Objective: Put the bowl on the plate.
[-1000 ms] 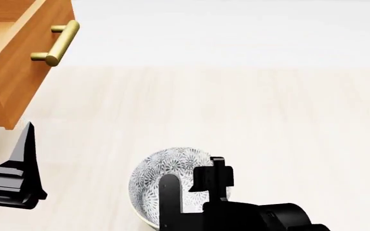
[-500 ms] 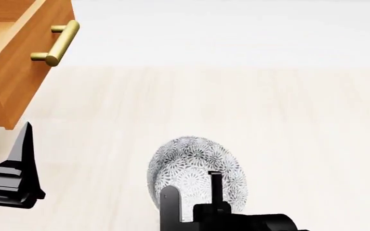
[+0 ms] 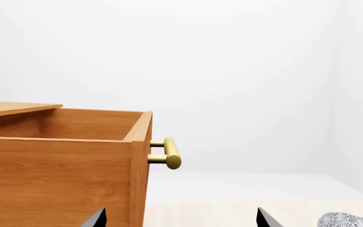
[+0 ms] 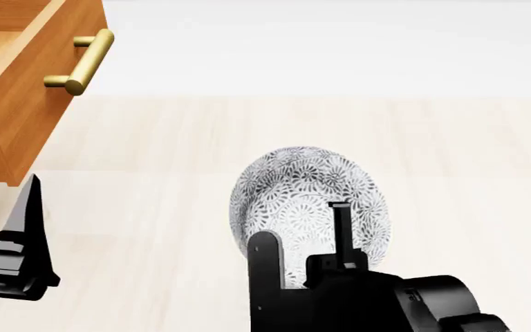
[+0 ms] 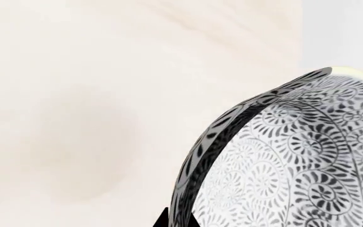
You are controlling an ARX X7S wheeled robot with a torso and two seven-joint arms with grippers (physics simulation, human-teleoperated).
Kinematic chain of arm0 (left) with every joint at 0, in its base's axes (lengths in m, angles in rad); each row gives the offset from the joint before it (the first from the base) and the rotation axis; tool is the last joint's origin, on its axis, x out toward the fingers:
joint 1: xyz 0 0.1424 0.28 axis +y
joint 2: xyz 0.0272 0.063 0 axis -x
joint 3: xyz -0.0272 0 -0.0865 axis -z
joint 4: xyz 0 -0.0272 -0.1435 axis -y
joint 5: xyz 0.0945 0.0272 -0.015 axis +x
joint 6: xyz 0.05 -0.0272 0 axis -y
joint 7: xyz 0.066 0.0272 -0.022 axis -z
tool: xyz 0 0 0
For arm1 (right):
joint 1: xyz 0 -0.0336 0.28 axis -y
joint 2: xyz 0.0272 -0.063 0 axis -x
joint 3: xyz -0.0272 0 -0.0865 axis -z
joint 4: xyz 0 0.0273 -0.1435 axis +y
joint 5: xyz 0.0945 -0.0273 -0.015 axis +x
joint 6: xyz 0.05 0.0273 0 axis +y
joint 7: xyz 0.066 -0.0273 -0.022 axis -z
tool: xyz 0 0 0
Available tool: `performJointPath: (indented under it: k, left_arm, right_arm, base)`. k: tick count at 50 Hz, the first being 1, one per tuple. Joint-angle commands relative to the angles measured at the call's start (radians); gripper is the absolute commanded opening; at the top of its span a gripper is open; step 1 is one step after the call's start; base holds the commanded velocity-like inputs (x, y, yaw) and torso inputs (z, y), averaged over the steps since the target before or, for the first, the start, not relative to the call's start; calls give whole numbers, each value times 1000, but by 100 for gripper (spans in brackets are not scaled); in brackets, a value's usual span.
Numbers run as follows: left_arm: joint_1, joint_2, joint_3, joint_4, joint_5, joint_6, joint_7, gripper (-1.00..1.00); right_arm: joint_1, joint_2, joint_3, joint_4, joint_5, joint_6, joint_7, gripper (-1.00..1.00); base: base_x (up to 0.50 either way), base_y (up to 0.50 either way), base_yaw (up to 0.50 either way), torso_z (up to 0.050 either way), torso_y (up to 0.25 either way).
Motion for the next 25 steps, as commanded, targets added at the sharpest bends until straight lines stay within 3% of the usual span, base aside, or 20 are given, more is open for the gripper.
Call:
performJointPath:
  k: [1, 13, 25]
  left_arm:
    - [0, -2, -6, 23, -21, -15, -14, 100]
    - [7, -6, -2, 34, -31, -18, -18, 100]
    - [22, -8, -15, 19, -43, 4, -9, 100]
  right_arm:
    - [103, 106, 44, -243, -57, 152, -80, -100]
    - [169, 250, 122, -486, -68, 300, -146, -100]
    - [56, 476, 244, -769, -18, 461, -76, -100]
  base:
    - [0, 0, 0, 0, 0]
    - [0, 0, 0, 0, 0]
    - [0, 0, 0, 0, 1]
